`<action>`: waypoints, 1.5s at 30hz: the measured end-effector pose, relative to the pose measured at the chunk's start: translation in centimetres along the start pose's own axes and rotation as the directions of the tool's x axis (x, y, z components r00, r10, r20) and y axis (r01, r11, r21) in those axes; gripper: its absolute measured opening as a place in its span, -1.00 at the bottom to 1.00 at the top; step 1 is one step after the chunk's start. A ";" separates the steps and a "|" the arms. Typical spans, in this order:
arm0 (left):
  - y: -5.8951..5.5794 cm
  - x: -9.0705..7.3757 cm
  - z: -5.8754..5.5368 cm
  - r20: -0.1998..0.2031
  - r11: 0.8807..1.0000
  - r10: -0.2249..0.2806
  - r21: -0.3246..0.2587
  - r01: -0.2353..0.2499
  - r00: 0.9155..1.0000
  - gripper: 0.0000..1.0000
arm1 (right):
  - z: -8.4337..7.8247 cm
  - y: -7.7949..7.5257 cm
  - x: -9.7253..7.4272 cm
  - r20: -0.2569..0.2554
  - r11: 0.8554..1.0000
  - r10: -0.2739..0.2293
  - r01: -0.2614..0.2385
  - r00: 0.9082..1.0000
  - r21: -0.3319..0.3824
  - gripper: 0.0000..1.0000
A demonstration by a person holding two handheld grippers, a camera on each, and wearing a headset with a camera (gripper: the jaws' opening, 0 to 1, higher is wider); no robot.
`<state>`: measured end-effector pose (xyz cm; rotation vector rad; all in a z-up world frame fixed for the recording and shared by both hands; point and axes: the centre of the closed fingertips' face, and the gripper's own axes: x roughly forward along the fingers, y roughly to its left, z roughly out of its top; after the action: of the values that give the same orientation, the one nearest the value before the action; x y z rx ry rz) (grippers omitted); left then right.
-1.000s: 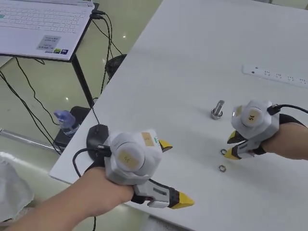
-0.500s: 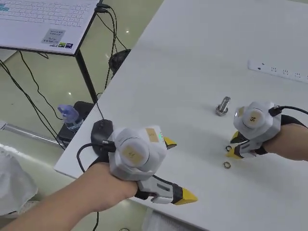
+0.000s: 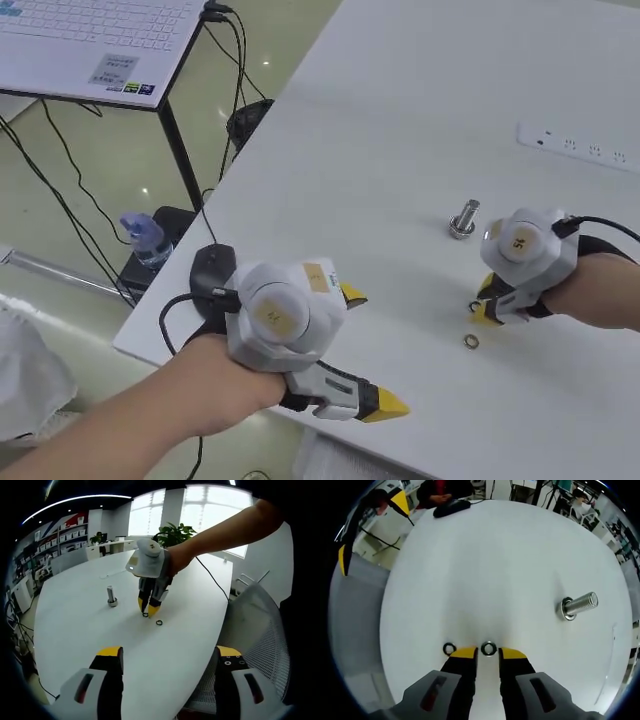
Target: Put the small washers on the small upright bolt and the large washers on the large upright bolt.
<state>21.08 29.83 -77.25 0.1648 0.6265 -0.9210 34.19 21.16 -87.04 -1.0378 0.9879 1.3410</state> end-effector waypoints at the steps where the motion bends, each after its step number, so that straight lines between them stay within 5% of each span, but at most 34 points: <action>1: 0.0 0.0 0.0 0.001 1.000 0.001 -0.001 -0.001 1.000 0.46 | 0.0 0.0 0.0 -0.001 1.000 0.001 -0.001 1.000 0.001 -0.66; 21: -0.1 0.2 0.3 -0.003 1.000 0.007 0.000 -0.007 1.000 0.44 | -0.3 -0.5 0.3 -0.013 1.000 -0.014 0.014 1.000 0.025 -0.75; 28: -0.2 0.6 0.4 -0.005 1.000 0.008 -0.001 -0.008 1.000 0.44 | -1.2 -0.7 -0.8 -0.009 0.999 -0.012 0.013 1.000 0.049 -0.75; 45: 0.0 1.9 1.2 -0.005 1.000 0.017 0.013 -0.017 1.000 0.49 | -7.0 -1.4 -4.9 -0.008 0.988 -0.047 0.048 0.999 0.144 -0.76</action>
<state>22.48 28.04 -77.38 0.1839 0.6227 -0.9091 35.77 13.12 -84.11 -0.9499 1.0419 1.2105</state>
